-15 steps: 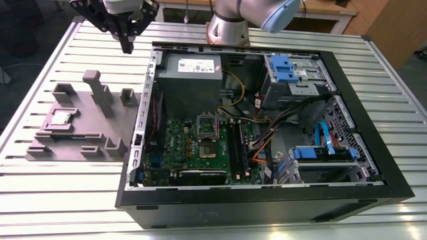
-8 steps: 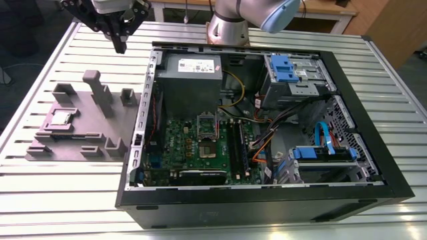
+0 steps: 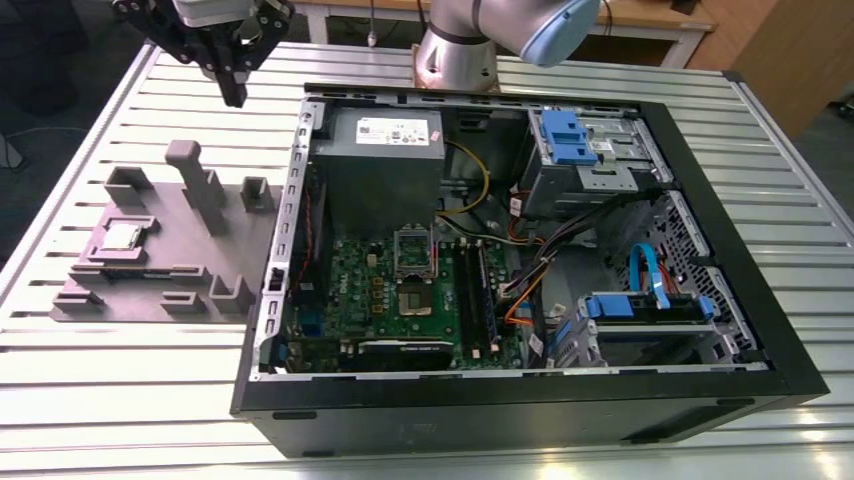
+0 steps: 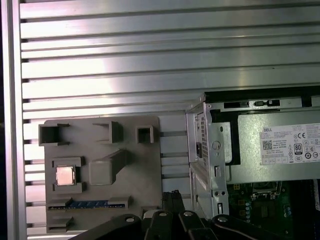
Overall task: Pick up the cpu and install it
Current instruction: 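Reach for the cpu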
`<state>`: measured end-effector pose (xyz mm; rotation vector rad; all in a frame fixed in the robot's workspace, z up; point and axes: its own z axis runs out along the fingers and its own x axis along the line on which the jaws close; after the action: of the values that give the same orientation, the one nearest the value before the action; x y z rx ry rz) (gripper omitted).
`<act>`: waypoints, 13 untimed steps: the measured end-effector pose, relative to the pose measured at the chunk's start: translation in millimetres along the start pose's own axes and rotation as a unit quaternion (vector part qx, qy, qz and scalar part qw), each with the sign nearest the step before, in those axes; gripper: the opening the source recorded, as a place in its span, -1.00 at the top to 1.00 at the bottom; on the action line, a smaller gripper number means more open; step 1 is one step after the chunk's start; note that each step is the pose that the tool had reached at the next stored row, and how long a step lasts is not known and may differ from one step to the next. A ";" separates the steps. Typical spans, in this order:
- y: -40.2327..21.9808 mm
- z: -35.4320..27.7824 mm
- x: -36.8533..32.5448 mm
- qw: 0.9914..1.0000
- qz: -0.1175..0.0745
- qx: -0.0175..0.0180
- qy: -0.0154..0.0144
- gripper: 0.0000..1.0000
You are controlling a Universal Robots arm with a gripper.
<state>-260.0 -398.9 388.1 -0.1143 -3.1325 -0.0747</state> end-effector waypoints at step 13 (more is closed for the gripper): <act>-1.2 0.5 16.6 1.000 -0.010 0.000 0.000 0.80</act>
<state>-276.7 -398.9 387.8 -0.0834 -3.1331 -0.0747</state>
